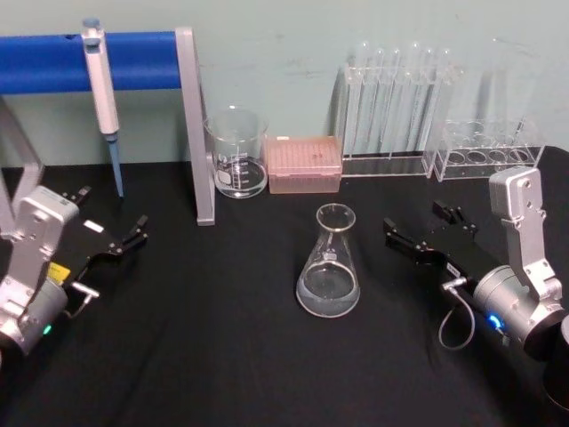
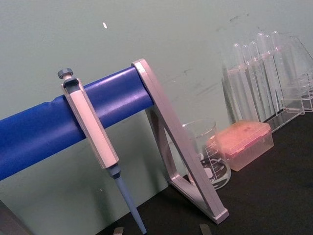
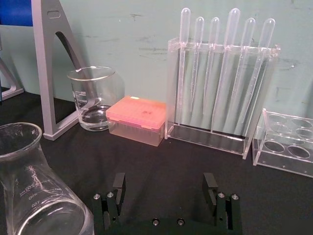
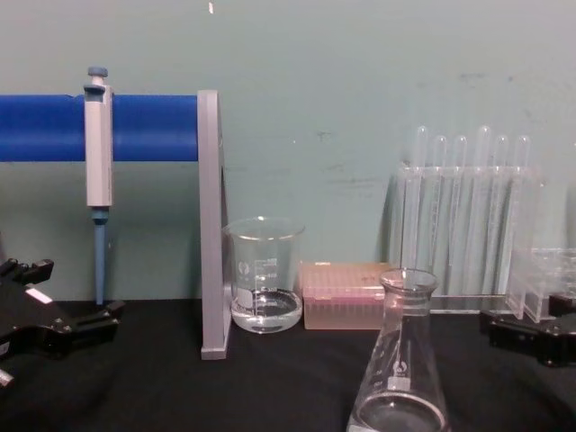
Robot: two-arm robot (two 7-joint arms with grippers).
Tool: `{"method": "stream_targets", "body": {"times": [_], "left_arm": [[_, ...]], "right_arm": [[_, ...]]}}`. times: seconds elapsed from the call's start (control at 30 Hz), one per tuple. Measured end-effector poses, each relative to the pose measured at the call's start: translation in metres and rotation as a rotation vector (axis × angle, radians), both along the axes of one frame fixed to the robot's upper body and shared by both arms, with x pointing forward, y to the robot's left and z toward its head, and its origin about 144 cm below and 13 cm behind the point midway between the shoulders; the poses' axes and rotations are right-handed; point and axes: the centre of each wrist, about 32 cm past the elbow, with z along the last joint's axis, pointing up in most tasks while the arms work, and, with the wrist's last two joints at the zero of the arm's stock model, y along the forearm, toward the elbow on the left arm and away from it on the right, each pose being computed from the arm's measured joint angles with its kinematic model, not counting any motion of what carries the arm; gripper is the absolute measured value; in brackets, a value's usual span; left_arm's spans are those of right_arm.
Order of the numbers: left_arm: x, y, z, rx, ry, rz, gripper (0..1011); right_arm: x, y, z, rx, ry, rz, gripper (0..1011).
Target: Grasp the erlenmeyer flask with one hand, shake it three times, then place it back.
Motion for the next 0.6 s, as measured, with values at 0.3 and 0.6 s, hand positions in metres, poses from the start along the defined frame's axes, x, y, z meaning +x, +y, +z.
{"method": "stream_targets", "body": {"times": [0.3, 0.6], "left_arm": [[0.0, 0.0, 0.0, 0.0, 0.0, 0.0, 1000], [0.0, 0.0, 0.0, 0.0, 0.0, 0.0, 1001]], "right_arm": [[0.0, 0.0, 0.0, 0.0, 0.0, 0.0, 1003], [0.0, 0.0, 0.0, 0.0, 0.0, 0.0, 1003]]}}
